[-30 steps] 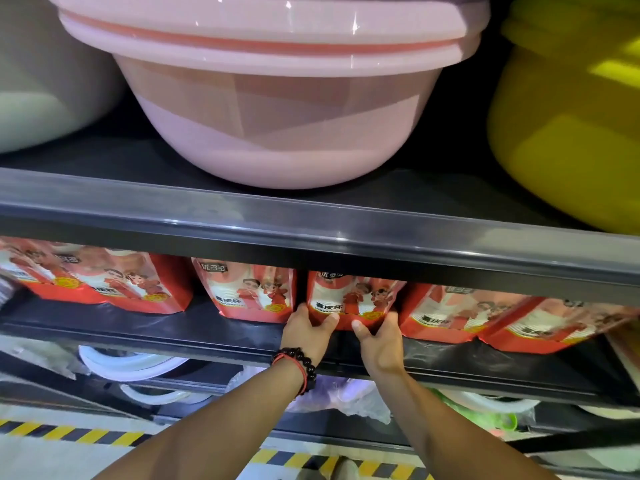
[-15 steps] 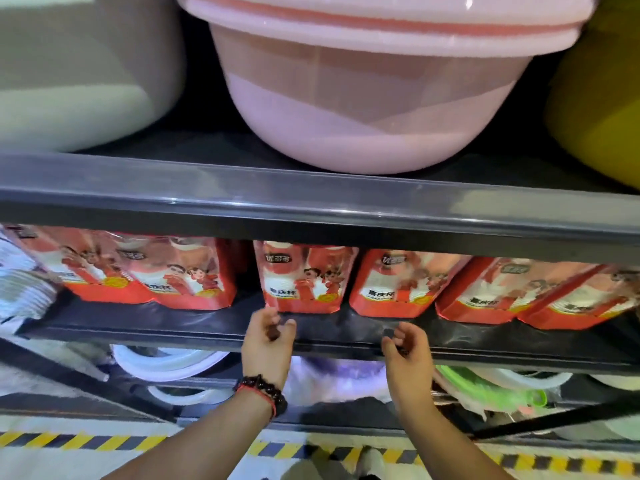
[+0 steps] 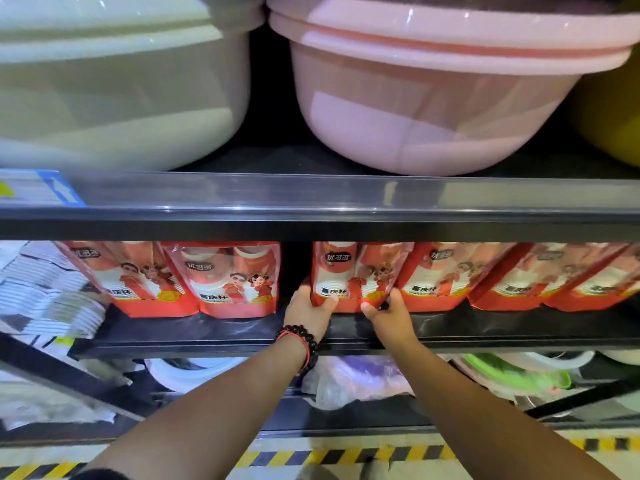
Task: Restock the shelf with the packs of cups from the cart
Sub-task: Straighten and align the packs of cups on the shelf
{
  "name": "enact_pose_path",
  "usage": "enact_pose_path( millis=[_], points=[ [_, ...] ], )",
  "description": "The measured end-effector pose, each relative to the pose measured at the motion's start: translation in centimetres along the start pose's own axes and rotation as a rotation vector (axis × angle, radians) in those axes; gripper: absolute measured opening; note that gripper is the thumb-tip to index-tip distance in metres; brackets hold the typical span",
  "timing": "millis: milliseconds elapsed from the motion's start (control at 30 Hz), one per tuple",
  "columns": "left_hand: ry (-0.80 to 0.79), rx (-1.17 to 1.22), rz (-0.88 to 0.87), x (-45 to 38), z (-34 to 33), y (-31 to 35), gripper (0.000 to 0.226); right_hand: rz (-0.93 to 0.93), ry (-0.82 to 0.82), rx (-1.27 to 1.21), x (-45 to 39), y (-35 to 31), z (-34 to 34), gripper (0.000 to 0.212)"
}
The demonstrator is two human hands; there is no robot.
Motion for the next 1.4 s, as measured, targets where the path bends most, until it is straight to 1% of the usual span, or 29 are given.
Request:
enact_pose_path(
  millis=[67,167,300,367,467,533,667,767,833,867,933,1000,1267,1400],
  points=[
    [-0.010,0.004,-0.002,0.0,-0.2,0.1,0.029,-0.021,0.015,-0.005,-0.2,0.2,-0.1,0.024],
    [-0.034,0.025,0.010,-0.5,-0.4,0.1,0.031,-0.051,0.019,-0.014,-0.2,0.5,-0.4,0.032],
    [-0.135,-0.018,0.037,-1.5,-1.1,0.2,0.050,-0.099,0.003,-0.082,-0.6,1.1,-0.9,0.030],
    [-0.161,0.029,0.059,-1.7,-1.1,0.3,0.045,-0.168,-0.039,-0.155,-0.9,1.4,-1.4,0.034],
    [-0.148,0.060,0.087,-2.0,-1.1,0.3,0.032,-0.238,-0.057,-0.200,-1.4,1.9,-1.6,0.035],
    [-0.142,0.078,0.098,-2.1,-1.2,0.2,0.034,-0.242,-0.057,-0.196,-1.8,2.2,-1.6,0.037],
    [-0.089,0.076,0.104,-2.1,-1.3,0.2,0.038,-0.235,-0.049,-0.241,-2.0,2.1,-1.8,0.032],
    [-0.012,0.069,0.058,-1.7,-1.2,0.3,0.046,-0.157,-0.038,-0.218,-1.7,1.6,-1.8,0.028],
    [0.009,0.059,0.049,-1.4,-1.3,0.3,0.051,-0.076,0.022,-0.251,-1.1,1.3,-1.5,0.027],
    [0.013,0.052,0.047,-1.3,-1.4,0.4,0.053,-0.044,0.051,-0.277,-0.6,1.3,-1.4,0.035],
    [0.022,0.035,0.048,-1.2,-1.4,0.5,0.057,-0.047,0.100,-0.272,0.6,2.1,-1.3,0.063],
    [0.022,0.055,0.063,-1.2,-1.5,0.6,0.064,-0.059,0.113,-0.241,1.6,2.8,-1.4,0.074],
    [-0.066,0.098,0.194,-1.7,-2.6,-0.2,0.084,-0.053,0.055,-0.150,0.5,2.0,-1.2,0.072],
    [-0.140,0.129,0.210,-2.4,-3.2,0.0,0.084,-0.069,0.035,-0.115,0.4,1.7,-1.5,0.080]
  ],
)
Point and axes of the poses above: each hand's wrist, its own x-axis away from the middle knuckle, its own z-axis out of the back of the hand, y = z × x, the point moved 10 cm from there along -x, towards the middle knuckle, and after that the axes turned 11 degrees about z, right-handed, at the moved point
